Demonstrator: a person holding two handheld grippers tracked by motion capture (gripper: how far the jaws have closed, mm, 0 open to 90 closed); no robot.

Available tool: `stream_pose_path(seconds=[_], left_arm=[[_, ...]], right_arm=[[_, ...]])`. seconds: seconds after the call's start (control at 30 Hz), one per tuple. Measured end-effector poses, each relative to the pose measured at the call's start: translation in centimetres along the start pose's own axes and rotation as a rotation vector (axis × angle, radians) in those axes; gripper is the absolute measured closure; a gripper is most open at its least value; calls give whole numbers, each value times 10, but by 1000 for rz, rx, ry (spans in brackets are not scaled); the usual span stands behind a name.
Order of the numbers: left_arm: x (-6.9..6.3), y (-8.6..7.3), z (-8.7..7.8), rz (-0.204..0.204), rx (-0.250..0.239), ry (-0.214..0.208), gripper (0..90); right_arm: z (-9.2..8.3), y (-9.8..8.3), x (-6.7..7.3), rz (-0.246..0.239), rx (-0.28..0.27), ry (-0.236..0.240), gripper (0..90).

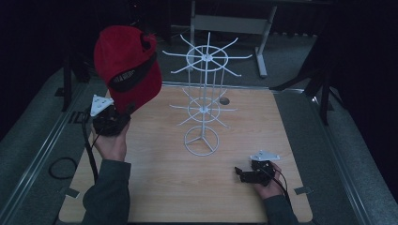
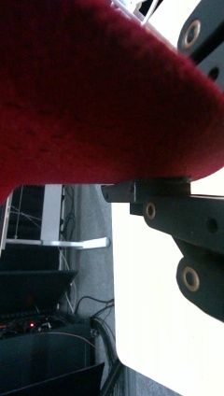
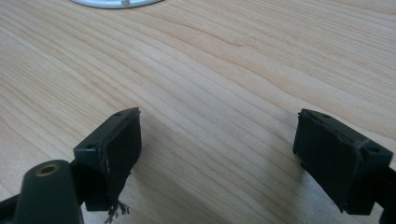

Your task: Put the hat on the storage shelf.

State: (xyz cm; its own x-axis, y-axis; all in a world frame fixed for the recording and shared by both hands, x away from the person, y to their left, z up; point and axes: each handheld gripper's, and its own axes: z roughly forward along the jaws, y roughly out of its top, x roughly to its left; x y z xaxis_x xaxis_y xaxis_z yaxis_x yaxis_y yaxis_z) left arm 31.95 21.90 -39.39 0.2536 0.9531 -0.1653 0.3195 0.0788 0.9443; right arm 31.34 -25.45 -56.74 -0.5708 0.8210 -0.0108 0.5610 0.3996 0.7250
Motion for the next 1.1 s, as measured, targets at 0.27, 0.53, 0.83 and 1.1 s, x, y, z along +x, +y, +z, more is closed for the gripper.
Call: stream_pose_path(seconds=[0.27,0.53,0.83,1.1], left_arm=[[-2,5,-5,6,-14,-5,857],[-4,7,-9,6,-26,-15,857],[-8,10,-11,21,-29,-26,857],[-13,18,-14,31,-41,-36,857]], right_arm=[[0,0,0,0,0,0,152],[0,0,0,0,1,0,152],[0,0,0,0,1,0,151],[0,0,0,-2,0,0,151]])
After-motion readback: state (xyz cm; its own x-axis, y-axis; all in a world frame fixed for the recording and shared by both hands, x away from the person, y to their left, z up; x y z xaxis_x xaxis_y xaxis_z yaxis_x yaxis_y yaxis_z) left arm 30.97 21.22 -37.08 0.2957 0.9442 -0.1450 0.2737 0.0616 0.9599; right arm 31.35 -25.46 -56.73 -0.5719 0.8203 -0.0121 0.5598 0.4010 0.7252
